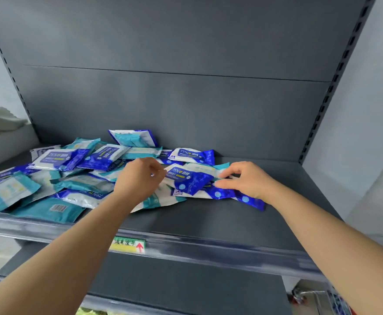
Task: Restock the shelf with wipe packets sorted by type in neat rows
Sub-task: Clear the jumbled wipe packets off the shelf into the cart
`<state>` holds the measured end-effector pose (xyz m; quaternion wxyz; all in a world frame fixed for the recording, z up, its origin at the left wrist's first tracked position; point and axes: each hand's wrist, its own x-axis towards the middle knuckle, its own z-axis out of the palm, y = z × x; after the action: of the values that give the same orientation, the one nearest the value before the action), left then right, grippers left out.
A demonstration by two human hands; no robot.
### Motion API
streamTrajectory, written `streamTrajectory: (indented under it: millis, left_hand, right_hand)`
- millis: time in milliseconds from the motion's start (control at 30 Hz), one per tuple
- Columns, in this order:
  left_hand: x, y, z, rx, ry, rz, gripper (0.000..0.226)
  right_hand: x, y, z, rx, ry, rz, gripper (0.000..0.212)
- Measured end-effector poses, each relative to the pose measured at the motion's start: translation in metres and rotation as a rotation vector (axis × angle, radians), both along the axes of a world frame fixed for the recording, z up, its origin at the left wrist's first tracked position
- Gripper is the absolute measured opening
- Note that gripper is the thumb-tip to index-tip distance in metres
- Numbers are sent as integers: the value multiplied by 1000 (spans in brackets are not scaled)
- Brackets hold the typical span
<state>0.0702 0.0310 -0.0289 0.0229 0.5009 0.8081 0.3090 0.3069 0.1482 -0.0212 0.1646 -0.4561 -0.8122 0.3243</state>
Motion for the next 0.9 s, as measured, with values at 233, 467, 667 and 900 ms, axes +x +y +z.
streamTrajectory:
  millis: [233,467,667,900]
  left_hand:
    - [8,22,-4,-381,16,84,86]
    - [14,22,4,-375,-124,0,68]
    - [13,20,7,-423,-117,-32,79]
    - [26,13,5,-246,-267,-67,80]
  right_hand:
    - [-18,5,-8,-11,-36,-163,69]
    - [-28,5,1,-221,84,-173,77]
    - [-27,3,10,-273,55,-136,73]
    - [-23,-2,4,-266,172,-91,59]
